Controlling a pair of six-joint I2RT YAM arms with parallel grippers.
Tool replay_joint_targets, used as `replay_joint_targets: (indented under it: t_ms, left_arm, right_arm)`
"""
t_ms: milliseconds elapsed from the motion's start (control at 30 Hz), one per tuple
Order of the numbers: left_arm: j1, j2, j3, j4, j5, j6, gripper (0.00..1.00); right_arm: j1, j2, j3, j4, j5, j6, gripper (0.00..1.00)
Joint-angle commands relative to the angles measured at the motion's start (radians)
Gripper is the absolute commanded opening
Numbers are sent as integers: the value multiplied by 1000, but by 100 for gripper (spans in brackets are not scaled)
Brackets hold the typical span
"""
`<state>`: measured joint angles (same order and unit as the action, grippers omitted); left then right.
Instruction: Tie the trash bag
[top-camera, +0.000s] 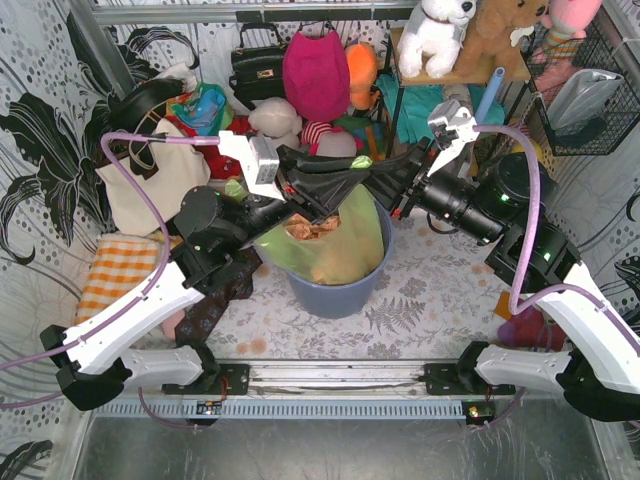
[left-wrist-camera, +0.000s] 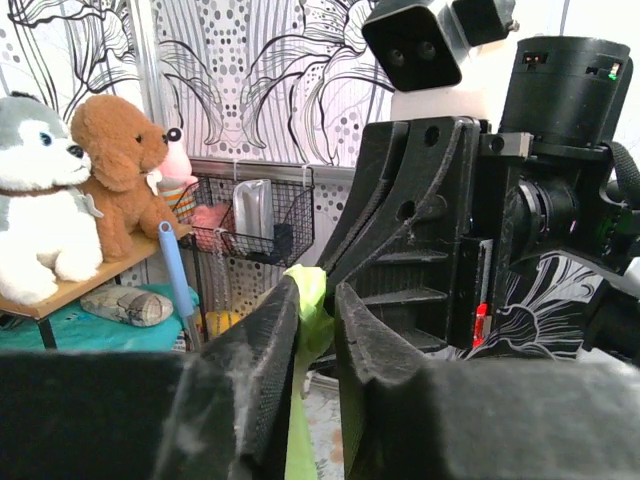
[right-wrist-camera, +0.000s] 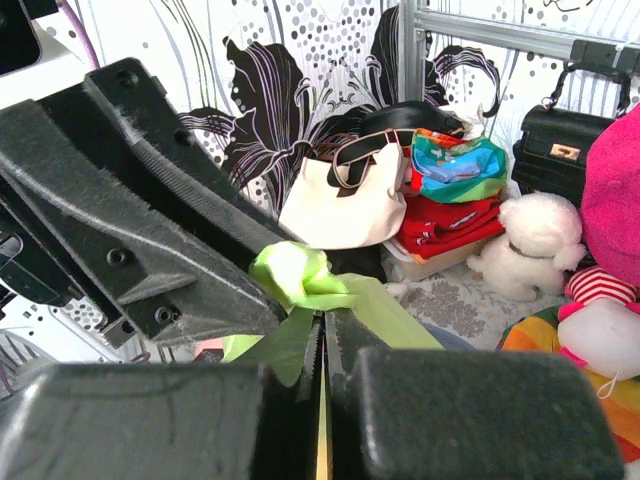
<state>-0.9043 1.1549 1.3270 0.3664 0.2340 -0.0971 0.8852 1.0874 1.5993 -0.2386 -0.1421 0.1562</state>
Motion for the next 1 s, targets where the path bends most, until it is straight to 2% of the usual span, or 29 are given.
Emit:
replay_joint_targets:
  t_ms: [0, 67, 100, 267, 300, 367, 433, 667, 967]
  left_arm:
    - [-1, 6, 35, 19, -3, 14, 19]
    - [1, 9, 41, 17, 0, 12, 4]
    - [1, 7, 40, 20, 7, 12, 1]
    - [1, -5, 10, 52, -11, 2, 1]
    - [1, -10, 3, 57, -29, 3, 7]
    - [1, -15, -7, 62, -68, 1, 34]
    - [1, -18, -4, 56, -82, 6, 49]
    - [2, -1, 24, 9, -142, 13, 50]
    - [1, 16, 40, 22, -73, -9, 51]
  right_arm:
    - [1, -9, 29, 42, -22, 8, 0]
    - [1, -11, 25, 40, -18, 6, 0]
    - [1, -13, 26, 38, -15, 4, 0]
    - [1, -42, 25, 14, 13, -15, 0]
    - [1, -49, 25, 9, 15, -16, 0]
    - [1, -55, 25, 2, 14, -17, 0]
    - [1, -57, 28, -6, 11, -16, 0]
    - [1, -50, 25, -17, -12, -13, 0]
    - [1, -37, 19, -24, 18, -19, 0]
